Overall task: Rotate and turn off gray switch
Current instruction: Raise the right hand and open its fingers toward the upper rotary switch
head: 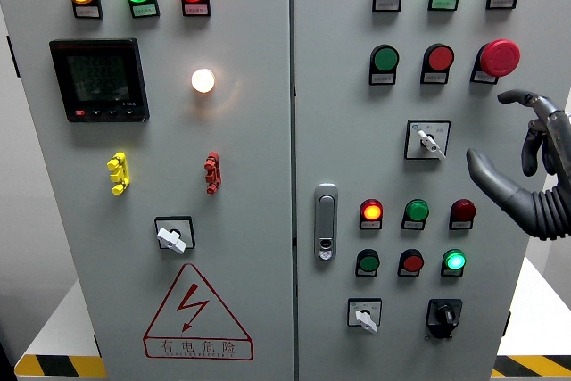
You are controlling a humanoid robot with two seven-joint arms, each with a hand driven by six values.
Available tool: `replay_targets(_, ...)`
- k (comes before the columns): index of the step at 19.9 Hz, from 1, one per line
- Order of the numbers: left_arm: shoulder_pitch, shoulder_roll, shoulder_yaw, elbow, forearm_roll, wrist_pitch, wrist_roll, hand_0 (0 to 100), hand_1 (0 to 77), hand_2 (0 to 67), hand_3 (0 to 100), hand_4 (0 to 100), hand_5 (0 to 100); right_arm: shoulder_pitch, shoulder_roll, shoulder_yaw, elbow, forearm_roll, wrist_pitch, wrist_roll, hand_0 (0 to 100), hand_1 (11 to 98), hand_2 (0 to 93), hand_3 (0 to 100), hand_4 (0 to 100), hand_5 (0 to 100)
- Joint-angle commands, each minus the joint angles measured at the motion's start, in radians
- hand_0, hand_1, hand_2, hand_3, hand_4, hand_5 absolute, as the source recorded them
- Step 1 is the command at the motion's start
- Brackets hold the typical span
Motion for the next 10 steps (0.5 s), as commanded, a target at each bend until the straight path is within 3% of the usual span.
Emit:
replay_targets(1,0.000,0.000,0.000,0.000,-0.001,0.000,0.000,89,0.0,13.3,19,8,11,0.009,-0.0010,-0.001,-0.019,0.005,-0.003,-0.010,33,29.7,42.1,92,100,100)
replay_targets(10,0.000,0.000,0.000,0.000,0.000,0.000,0.000,89,0.0,13.3,19,8,11,0.020,-0.0025,-0.024,-0.076,-0.001,-0.029,-0.021,29,29.3,52.7,92,100,100)
